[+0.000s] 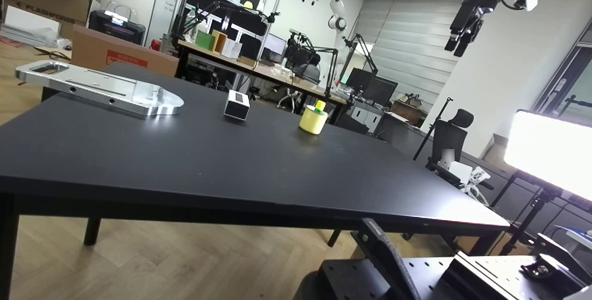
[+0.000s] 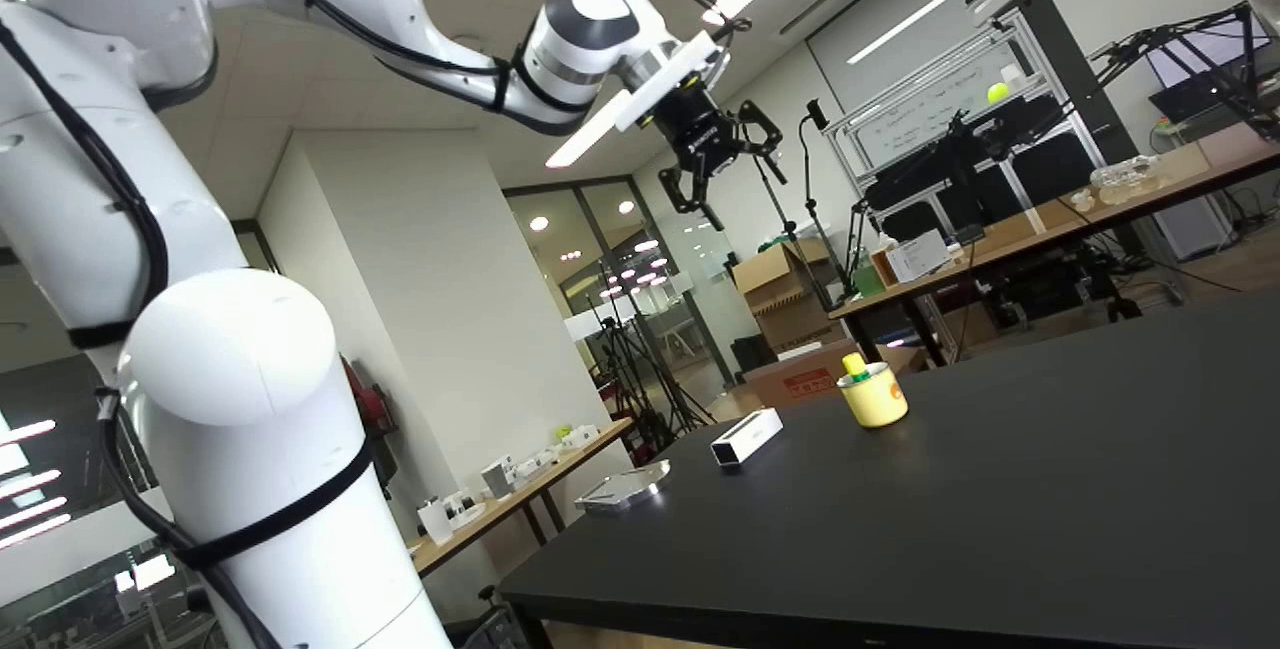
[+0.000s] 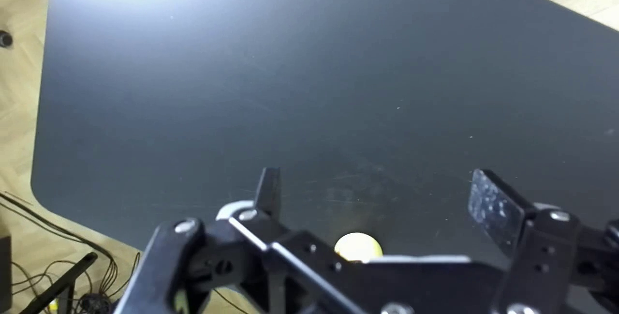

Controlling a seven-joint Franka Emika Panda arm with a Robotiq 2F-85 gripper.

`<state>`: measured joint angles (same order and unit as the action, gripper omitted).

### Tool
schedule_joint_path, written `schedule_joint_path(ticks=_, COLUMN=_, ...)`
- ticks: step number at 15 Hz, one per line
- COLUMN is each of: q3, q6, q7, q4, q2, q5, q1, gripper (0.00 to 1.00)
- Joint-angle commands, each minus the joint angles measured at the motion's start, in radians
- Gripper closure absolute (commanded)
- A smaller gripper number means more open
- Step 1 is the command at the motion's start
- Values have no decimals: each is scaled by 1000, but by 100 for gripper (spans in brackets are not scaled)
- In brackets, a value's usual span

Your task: Take the stick of glue out of the mug and place it on the right side of the table

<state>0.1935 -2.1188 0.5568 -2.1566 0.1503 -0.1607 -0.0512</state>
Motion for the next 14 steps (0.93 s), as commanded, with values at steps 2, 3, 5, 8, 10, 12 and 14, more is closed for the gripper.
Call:
schedule_joint_path(ticks=2, q3=-19, q6=-49, q7=90, q4=283, q2=-315, q5=38, q1=-32, gripper=0)
schedule_joint_path(ticks=3, q3=-33, q6=-51, q7=107, q4=337, q2=-368, q5=53, q1=-40, gripper=0)
schedule_joint_path(ticks=5, q3=-69, q6=-49, q7=120, q4=433, q2=-456, q5=66, q1=-49, gripper=0)
schedule_joint_path(ticks=8, q3=-120, q6=-31, q7=102, q4=559, q2=-558, q5=71, q1=-51, gripper=0)
schedule_joint_path(ticks=10, q3=-136, q6=17, q7=44, q4=641, q2=-616, q5=72, q1=-45, gripper=0)
schedule_joint_path(ticks=12, q3=-151, q6=-30, q7=69, q4=559, q2=-573, q5=55, q1=-54, gripper=0)
schedule_joint_path(ticks=14, q3=-154, q6=-16, q7=62, q4=597, q2=-601, q5=54, q1=-55, gripper=0)
